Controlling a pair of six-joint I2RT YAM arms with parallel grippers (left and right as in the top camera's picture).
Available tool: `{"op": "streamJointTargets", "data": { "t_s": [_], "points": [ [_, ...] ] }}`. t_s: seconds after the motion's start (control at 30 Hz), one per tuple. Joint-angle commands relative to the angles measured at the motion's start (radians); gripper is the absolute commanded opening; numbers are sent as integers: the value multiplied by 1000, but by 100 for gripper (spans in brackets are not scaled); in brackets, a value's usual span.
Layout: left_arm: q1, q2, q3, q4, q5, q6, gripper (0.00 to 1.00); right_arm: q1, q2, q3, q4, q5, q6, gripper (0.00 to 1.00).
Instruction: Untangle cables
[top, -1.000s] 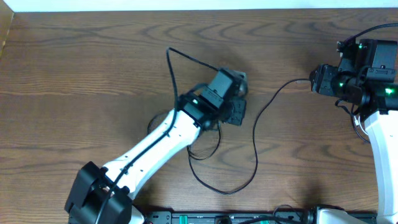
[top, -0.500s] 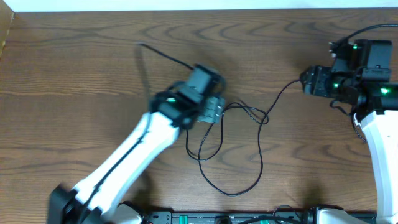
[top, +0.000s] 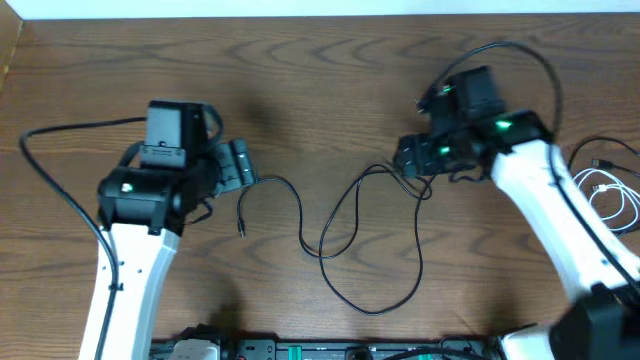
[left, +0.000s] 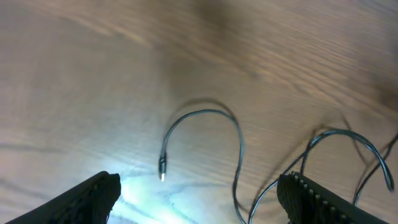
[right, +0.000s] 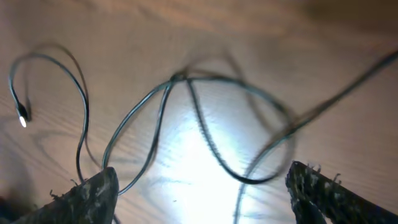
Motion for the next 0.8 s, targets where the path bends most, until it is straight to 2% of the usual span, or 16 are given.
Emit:
{"op": "streamJointTargets", "data": {
  "t_s": [0.0,0.1,0.17,0.3,0.43,0.63,0.77],
  "points": [
    [56,11,10,-12,24,-5,86,97,79,6,10,-31,199,83],
    [70,13,9,-12,24,-5,86,212,138,6,18,45,422,85],
    [70,13,9,-13,24,-5,86,289,166,6,19,137,539,91],
    [70,12,9,-17,24,-5,86,384,208,6,52,186,650,99],
    [70,13,9,-31,24,-5,86,441,264,6,116,200,748,99],
    [70,12,9,-32,25,-5,86,475,358,6,121,250,924,99],
    [70,12,9,-32,25,-5,86,486,396,6,143,250,940,98]
  ]
}}
